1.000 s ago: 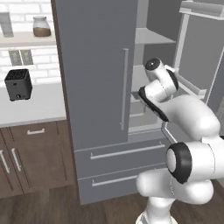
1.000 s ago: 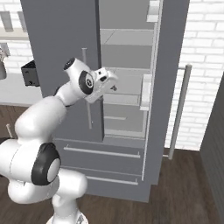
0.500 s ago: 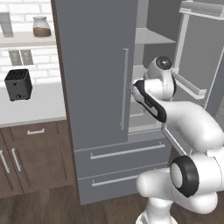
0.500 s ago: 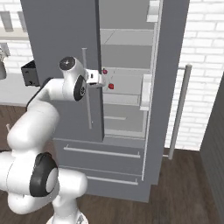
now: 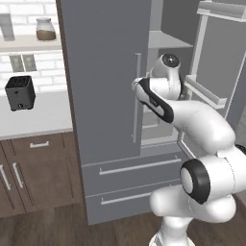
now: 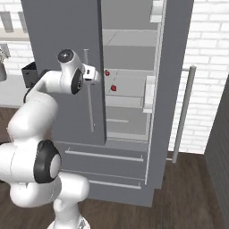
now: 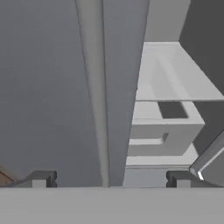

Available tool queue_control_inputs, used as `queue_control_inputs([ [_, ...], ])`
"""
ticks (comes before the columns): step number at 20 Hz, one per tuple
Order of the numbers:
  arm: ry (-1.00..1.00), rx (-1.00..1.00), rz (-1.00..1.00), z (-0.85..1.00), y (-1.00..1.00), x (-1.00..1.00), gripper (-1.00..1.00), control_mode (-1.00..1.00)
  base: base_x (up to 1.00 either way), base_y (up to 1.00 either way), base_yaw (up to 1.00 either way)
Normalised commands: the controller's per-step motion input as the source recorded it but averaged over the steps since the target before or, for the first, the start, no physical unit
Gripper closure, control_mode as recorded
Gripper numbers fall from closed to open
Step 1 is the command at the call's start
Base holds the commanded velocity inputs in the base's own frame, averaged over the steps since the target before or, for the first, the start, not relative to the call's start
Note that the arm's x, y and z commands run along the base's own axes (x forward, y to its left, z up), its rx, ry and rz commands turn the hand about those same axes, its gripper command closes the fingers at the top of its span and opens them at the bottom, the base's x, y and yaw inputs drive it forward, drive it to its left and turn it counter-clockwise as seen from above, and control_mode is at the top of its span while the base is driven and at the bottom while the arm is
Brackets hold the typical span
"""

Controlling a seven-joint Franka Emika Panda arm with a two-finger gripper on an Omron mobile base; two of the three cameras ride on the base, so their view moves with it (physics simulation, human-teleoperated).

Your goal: Take the strawberry from the fridge and place it on top of the pancake, located on the dining counter.

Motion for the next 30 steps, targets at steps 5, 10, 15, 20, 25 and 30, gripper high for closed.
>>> queue_control_inputs([
  [5,-0.09,0.04,0.00,-0.24,0.12,0.25,-1.00,-1.00,0.00,0.00,0.00],
  [10,-0.22,-0.01,-0.02,-0.01,0.31,0.34,-1.00,-1.00,0.00,0.00,0.00],
  [15,-0.15,0.00,0.00,0.00,0.05,0.66,-1.00,-1.00,0.00,0.00,0.00],
  [20,-0.01,-0.01,0.00,0.00,0.00,0.66,-1.00,-1.00,0.00,0.00,0.00],
  [25,-0.06,0.00,0.00,0.00,0.00,0.28,-1.00,-1.00,0.00,0.00,0.00],
  [30,-0.09,0.00,0.00,0.00,0.05,0.01,1.00,-1.00,0.00,0.00,0.00],
])
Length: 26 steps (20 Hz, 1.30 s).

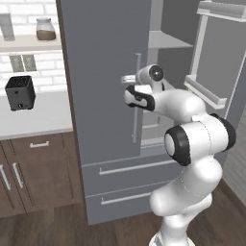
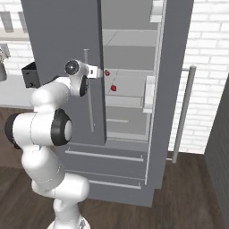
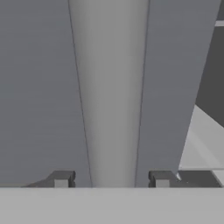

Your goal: Take the strawberry from the fridge and place it on top of the pancake, located on the dining counter.

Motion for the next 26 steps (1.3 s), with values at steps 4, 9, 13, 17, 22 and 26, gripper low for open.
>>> queue_control_inputs([
  [4,0.00,0.00,-0.11,0.00,0.26,-0.08,1.00,-1.00,0.00,0.00,0.00],
  [9,0.00,0.00,-0.29,0.00,0.35,-0.41,1.00,-1.00,0.00,0.00,0.00],
  [13,0.00,-0.01,-0.44,0.00,0.43,-0.64,1.00,-1.00,0.00,0.00,0.00],
  [17,0.00,0.00,-0.51,0.00,0.52,-0.76,1.00,-1.00,0.00,0.00,0.00],
  [22,0.02,0.00,-0.49,-0.01,0.45,-0.93,1.00,-1.00,0.00,0.00,0.00],
  [26,0.09,0.00,-0.37,0.00,0.36,-0.98,1.00,-1.00,0.00,0.00,0.00],
])
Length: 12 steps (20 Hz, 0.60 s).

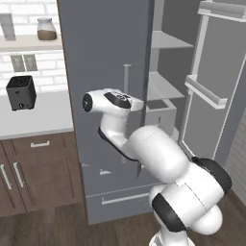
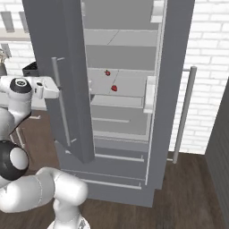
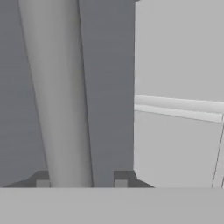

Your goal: Take the strawberry from the fridge and place it on top of the pancake, located on the dining counter.

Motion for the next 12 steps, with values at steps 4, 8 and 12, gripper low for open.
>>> queue_control_inputs([
  [4,0.07,0.00,-0.27,-0.03,0.57,-0.62,1.00,-1.00,0.00,0.00,0.00],
  [8,0.00,-0.03,-0.23,-0.03,0.68,-0.51,1.00,-1.00,0.00,0.00,0.00],
  [12,0.02,0.00,-0.05,-0.20,0.51,-0.51,-1.00,-1.00,0.00,0.00,0.00],
])
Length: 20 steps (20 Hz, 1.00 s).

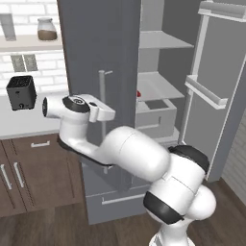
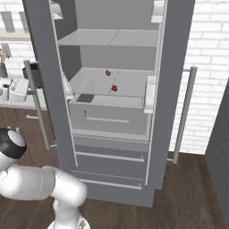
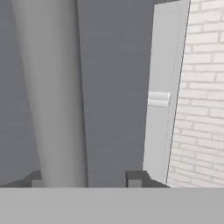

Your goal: Take the strawberry from the fridge and place it on top of the pancake, located on the dining counter.

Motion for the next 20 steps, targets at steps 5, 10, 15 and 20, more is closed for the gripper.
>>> queue_control_inputs([
  [5,0.14,0.02,0.12,-0.05,-0.06,0.00,-1.00,-1.00,0.00,0.00,0.00],
  [10,0.03,0.06,0.33,-0.29,0.08,-0.12,-1.00,-1.00,0.00,0.00,0.00],
  [15,0.07,0.12,0.37,-0.05,0.02,-0.43,-1.00,-1.00,0.00,0.00,0.00],
  [20,0.06,0.26,0.37,0.00,-0.42,-1.00,-1.00,-1.00,0.00,0.00,0.00],
])
